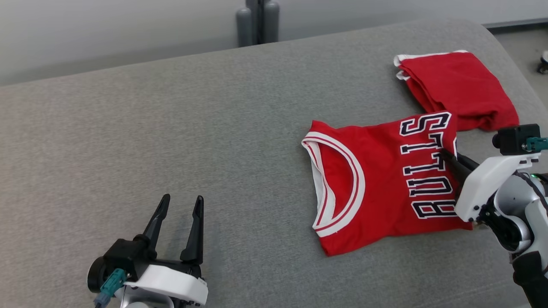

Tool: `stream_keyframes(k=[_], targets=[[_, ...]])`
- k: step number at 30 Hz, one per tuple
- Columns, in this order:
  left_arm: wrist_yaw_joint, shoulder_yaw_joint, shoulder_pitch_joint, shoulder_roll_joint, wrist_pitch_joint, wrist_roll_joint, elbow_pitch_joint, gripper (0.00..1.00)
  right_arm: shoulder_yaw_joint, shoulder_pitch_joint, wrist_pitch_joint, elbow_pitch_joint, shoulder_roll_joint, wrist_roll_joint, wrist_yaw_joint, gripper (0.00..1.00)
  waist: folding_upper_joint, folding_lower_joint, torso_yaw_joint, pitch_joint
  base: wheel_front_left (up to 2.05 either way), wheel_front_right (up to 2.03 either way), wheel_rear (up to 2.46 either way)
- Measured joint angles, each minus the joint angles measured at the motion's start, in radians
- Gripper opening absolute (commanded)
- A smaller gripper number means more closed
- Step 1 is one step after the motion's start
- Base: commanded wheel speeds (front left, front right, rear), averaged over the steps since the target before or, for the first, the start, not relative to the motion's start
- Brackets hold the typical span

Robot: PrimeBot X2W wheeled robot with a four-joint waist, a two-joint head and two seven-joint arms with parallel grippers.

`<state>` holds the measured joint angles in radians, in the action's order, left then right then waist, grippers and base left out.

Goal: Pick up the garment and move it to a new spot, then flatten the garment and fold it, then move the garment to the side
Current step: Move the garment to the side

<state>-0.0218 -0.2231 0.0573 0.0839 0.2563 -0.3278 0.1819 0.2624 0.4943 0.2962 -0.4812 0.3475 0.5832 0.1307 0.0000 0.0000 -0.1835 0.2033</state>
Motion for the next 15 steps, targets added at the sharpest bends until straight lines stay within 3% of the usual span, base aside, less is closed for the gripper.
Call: stream_keyframes(k=[9,15], targets=[[0.002,-0.019,0.049,0.024,-0.026,0.021,-0.016,1.00,0.013,0.058,-0.026,-0.001,-0.031,-0.004,0.000,0.00,0.0000,0.0000,-0.130,0.079,0.00,0.00,0.00],[0.002,-0.031,0.057,0.027,-0.027,0.029,-0.022,1.00,0.020,0.077,-0.040,-0.009,-0.029,-0.007,0.000,0.00,0.0000,0.0000,-0.140,0.097,0.00,0.00,0.00]])
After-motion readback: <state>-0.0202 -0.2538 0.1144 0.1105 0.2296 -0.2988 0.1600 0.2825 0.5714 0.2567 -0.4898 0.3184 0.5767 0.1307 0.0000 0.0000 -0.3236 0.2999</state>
